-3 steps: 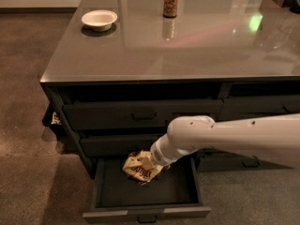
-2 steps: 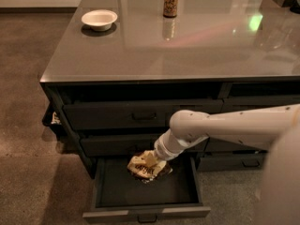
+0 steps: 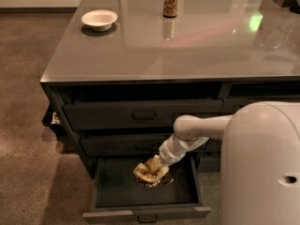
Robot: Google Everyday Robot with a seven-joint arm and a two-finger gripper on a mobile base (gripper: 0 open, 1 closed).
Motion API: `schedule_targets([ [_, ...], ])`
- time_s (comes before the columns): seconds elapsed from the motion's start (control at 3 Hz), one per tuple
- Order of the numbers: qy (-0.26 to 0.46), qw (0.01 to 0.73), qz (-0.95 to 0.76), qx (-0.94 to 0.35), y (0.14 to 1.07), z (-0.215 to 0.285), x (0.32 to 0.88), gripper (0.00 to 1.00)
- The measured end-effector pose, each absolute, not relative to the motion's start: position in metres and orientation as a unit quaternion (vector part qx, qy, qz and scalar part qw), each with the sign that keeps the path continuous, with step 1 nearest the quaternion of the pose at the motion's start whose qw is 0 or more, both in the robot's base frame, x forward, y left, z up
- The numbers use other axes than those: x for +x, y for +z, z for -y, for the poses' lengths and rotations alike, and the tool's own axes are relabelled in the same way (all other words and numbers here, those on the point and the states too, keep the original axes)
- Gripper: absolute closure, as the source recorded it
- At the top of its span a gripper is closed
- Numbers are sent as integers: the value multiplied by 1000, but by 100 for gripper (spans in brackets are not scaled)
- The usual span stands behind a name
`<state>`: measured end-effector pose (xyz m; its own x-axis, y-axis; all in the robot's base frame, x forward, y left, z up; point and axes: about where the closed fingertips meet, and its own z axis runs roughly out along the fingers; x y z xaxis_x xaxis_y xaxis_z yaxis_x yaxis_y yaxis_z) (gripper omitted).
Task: Place brown chip bag into bottom drawer
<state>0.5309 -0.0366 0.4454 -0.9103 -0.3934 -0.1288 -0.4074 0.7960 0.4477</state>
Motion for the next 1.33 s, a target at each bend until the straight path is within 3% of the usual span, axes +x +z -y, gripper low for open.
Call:
schedule_targets([
  [1.33,279,38,-951,-130,344,-1,553,100],
])
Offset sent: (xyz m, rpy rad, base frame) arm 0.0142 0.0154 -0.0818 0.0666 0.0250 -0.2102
